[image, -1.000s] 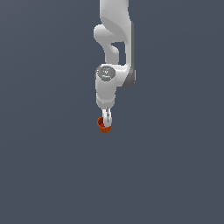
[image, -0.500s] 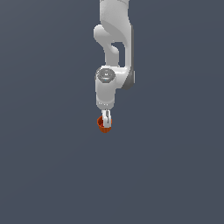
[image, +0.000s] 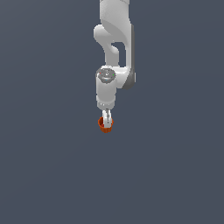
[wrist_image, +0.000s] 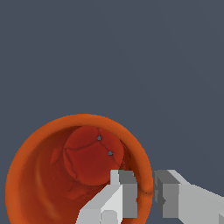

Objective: Pick up the object and move it to a goal position.

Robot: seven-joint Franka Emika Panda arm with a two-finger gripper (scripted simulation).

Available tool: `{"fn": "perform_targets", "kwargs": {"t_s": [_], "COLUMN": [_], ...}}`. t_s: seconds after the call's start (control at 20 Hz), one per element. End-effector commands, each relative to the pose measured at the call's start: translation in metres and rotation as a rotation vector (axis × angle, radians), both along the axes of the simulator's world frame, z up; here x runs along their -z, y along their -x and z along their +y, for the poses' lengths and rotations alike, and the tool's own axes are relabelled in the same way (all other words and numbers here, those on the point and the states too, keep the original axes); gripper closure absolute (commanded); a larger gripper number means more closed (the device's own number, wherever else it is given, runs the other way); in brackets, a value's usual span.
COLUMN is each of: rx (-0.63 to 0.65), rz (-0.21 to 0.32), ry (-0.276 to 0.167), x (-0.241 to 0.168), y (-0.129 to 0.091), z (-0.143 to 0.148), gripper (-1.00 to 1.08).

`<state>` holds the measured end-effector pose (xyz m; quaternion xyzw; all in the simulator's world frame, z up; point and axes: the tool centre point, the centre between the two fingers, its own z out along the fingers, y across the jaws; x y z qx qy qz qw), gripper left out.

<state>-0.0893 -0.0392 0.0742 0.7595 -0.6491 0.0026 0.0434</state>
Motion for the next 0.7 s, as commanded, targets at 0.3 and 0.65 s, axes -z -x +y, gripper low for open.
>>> {"fn": "perform_targets", "kwargs": {"t_s": [0.3, 0.65], "rx": [-0.002, -0.003], "rz": [-0.001, -0.001], "ry": [0.0, 0.0], "x": [-0.02, -0.047], "y": [-0.025, -0.06], "z": [0.031, 0.074], "gripper": [1.08, 1.08]}}
